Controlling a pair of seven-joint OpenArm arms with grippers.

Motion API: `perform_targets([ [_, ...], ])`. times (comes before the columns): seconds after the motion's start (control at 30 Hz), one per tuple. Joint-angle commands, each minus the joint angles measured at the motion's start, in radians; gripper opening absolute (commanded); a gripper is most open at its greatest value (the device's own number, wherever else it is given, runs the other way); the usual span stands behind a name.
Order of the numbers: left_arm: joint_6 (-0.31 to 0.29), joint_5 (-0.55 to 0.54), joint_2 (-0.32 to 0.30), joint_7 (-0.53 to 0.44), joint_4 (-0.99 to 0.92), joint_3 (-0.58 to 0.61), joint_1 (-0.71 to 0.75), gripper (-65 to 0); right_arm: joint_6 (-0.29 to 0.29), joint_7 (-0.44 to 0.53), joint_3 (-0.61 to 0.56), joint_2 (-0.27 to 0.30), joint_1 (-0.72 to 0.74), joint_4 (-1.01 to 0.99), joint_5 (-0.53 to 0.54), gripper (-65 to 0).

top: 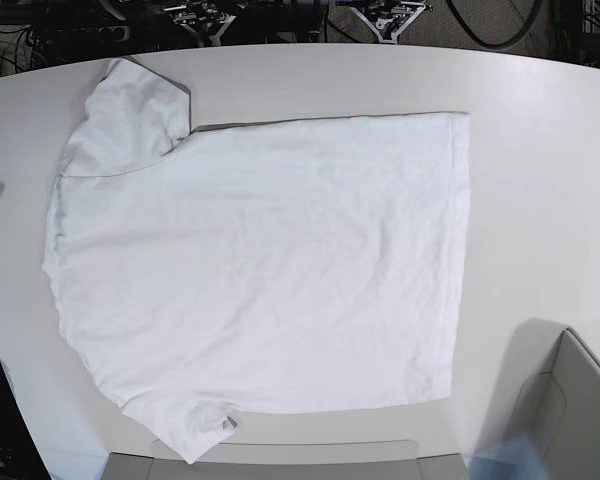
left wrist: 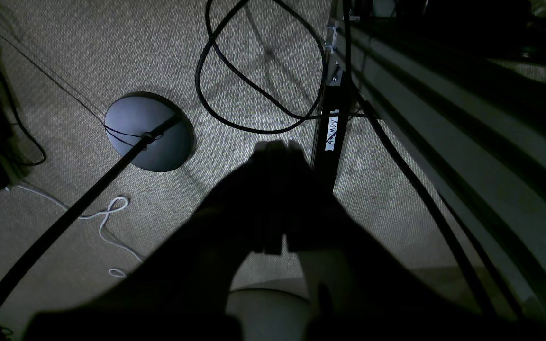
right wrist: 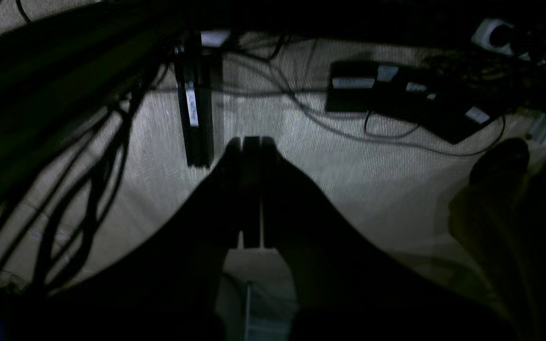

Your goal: Fold the T-shirt properly

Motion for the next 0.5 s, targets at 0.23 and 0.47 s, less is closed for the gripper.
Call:
perform_targets([
  [0.23,0.001,-0.001,-0.009,-0.003,0.001,0.010,0.011,-64.8,0.006,0.002,-0.006,0.029,-0.007,0.002,-0.012,-64.8],
  [0.47,0.001,-0.001,-0.044,-0.006,0.002,0.010,0.012,-64.8,0.006,0.008,-0.011,0.072,-0.043,0.003,-0.091,-64.8],
])
